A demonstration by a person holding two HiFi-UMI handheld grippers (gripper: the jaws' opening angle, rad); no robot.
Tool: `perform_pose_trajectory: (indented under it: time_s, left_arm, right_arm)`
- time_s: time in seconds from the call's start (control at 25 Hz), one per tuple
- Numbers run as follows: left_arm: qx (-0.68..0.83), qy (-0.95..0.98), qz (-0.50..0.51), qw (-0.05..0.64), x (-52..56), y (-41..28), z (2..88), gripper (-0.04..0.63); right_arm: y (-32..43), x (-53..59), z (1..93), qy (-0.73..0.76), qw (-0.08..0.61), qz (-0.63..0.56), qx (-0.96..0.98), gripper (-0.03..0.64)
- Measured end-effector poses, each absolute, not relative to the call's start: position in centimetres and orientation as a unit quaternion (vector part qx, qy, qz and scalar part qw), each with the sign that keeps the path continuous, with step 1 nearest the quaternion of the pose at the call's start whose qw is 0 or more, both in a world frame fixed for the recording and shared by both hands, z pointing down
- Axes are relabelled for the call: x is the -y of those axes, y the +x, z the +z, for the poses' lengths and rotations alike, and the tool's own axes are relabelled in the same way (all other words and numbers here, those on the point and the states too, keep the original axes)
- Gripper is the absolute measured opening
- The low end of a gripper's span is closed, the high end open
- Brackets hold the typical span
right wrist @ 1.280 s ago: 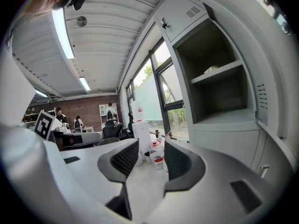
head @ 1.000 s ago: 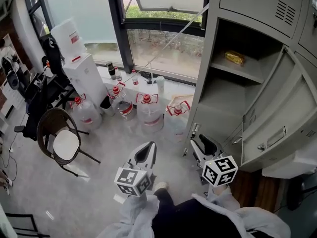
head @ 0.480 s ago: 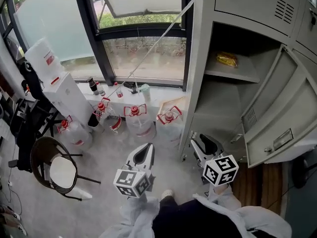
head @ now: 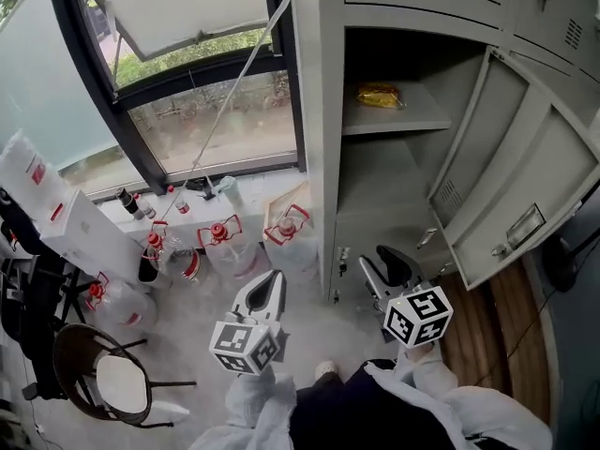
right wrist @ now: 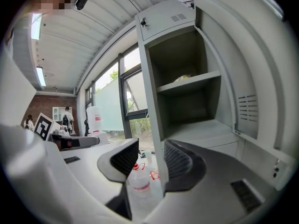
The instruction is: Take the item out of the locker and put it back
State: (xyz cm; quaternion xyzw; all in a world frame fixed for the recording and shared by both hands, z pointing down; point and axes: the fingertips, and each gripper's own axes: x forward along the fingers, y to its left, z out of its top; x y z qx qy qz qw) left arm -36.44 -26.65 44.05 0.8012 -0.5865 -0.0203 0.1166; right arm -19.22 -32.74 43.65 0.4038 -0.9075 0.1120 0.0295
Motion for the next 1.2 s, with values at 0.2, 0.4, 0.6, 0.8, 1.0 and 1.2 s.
perform_pose_trajectory:
  time_s: [0.2,0.4,0.6,0.8,1.0,1.2]
  left_arm:
    - [0.553,0.824,-0.025,0.122,28.2,-34.2,43.8,0.009]
    - [0.534,0.837,-0.033,0.113,30.2,-32.7,42.6,0.009]
    - [0.532,0.84,-0.041,0.099,32.5,-32.1,40.6,0.009]
    - [0.539,0.837,-0.045,0.089,34.5,-32.2,39.4,0.009]
    - [0.549,0.829,-0.052,0.093,36.3,-32.6,39.4,0.009]
    - [0.552,0.827,-0.056,0.09,37.6,-32.5,38.9,0.009]
  right_arm:
    - [-17.0,33.9,42.2,0.443,0.025,0.093,0.892,0.167]
    - [-15.7,36.5,38.0,0.464,0.01,0.05,0.885,0.167]
    - [-16.0,39.7,32.5,0.455,-0.011,0.003,0.89,0.167]
    - [-15.9,43.6,28.0,0.462,-0.027,-0.026,0.886,0.167]
    - [-15.4,48.4,24.7,0.477,-0.034,-0.037,0.878,0.167]
    - [-15.4,52.7,23.3,0.491,-0.011,-0.027,0.871,0.167]
